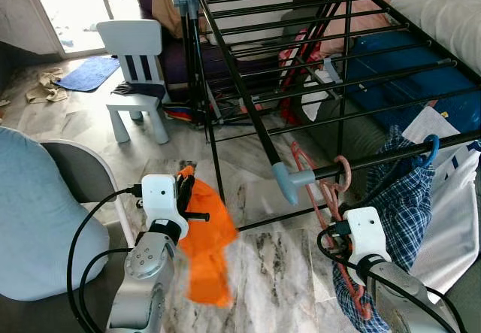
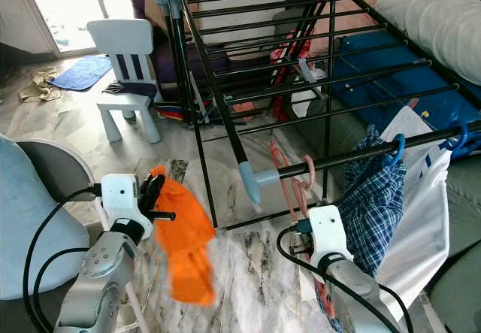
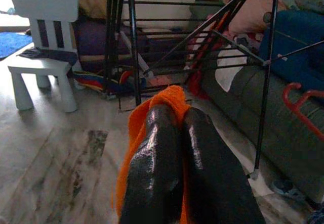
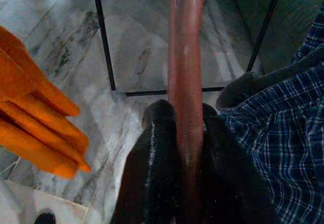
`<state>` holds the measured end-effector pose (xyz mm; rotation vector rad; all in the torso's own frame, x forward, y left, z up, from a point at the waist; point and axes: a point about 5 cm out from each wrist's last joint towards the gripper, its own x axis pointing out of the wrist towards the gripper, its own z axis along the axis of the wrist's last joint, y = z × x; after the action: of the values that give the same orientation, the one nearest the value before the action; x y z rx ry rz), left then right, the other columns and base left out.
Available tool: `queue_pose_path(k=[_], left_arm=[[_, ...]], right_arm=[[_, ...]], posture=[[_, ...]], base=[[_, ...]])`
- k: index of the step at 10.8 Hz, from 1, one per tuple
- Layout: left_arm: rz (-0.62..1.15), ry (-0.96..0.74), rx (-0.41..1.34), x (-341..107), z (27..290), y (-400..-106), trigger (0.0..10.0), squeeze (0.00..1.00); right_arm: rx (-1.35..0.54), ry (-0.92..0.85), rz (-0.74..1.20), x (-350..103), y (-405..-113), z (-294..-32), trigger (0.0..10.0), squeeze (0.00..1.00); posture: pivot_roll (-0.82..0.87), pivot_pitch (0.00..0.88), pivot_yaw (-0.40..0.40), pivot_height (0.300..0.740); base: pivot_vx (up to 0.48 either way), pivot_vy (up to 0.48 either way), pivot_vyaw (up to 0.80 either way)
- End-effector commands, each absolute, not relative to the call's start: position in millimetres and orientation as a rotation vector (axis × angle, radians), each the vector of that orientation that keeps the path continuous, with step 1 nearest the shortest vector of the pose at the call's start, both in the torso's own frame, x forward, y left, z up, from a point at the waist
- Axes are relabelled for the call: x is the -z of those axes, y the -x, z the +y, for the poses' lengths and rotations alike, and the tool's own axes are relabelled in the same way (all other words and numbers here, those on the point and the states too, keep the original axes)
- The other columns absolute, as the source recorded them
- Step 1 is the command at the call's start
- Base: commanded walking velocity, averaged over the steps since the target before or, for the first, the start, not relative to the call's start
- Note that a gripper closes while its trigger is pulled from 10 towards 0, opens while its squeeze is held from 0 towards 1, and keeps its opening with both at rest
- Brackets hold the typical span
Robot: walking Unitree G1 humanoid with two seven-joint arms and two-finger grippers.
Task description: Hang hanger
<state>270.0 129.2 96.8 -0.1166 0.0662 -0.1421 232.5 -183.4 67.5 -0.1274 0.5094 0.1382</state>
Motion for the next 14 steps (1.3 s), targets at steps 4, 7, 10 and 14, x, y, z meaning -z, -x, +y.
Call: queue_pose_path(k=[4,7,10,14], left_arm=[[0.047,0.112,0.150,-101.5,127.4,-274.5,10.0,0.00],[0.045,0.113,0.152,-101.7,126.6,-275.2,10.0,0.00],[0.045,0.114,0.154,-101.7,126.1,-275.3,10.0,0.00],[0.046,0.113,0.155,-101.6,125.7,-274.9,10.0,0.00]], right_arm=[[-0.134,0.130,0.489,-70.8,-236.3,-183.9,0.0,0.00],[-0.158,0.131,0.453,-74.5,-237.7,-182.3,0.4,0.00],[-0.153,0.149,0.463,-71.4,-235.7,-184.5,10.0,1.00],[-0.133,0.161,0.472,-69.2,-234.9,-187.6,10.0,1.00]], posture=[[-0.16,0.035,0.019,0.740],[-0.16,0.034,0.018,0.740],[-0.17,0.035,0.018,0.740],[-0.17,0.036,0.020,0.740]], base=[[0.000,0.000,0.00],[0.000,0.000,0.00],[0.000,0.000,0.00],[0.000,0.000,0.00]])
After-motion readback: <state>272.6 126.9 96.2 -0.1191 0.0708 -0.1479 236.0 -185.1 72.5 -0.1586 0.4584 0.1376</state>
